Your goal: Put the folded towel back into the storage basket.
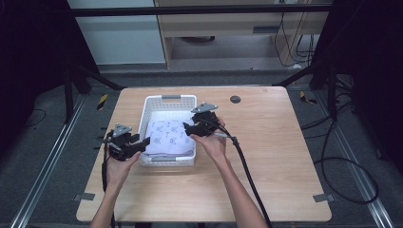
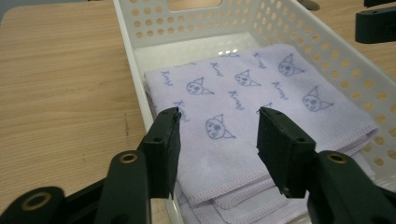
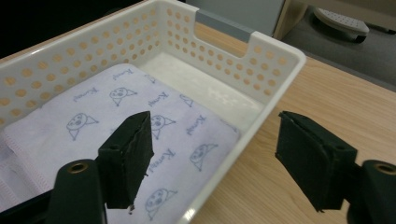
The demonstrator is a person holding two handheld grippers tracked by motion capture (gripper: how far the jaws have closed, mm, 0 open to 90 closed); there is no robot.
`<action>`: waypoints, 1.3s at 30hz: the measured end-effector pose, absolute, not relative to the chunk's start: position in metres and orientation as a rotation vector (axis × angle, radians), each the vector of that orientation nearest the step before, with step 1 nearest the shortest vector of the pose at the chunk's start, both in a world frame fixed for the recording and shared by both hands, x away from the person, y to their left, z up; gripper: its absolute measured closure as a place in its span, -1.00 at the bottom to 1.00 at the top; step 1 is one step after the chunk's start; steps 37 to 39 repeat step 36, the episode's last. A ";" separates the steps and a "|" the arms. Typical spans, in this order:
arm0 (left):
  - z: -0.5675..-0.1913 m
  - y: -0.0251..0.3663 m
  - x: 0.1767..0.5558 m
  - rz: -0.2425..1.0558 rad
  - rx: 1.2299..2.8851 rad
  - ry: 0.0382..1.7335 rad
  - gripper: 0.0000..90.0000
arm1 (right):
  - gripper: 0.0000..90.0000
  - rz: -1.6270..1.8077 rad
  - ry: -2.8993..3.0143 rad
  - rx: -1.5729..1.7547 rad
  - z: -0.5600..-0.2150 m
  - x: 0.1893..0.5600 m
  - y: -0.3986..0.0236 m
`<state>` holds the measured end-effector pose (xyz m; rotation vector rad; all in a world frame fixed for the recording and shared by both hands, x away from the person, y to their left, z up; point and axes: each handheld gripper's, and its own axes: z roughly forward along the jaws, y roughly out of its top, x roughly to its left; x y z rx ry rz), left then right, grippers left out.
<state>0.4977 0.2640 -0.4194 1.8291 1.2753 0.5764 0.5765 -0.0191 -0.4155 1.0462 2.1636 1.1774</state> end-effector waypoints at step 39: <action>-0.427 0.275 0.432 0.662 1.833 1.111 -0.47 | -0.65 1.223 2.161 1.056 -0.420 0.485 -0.162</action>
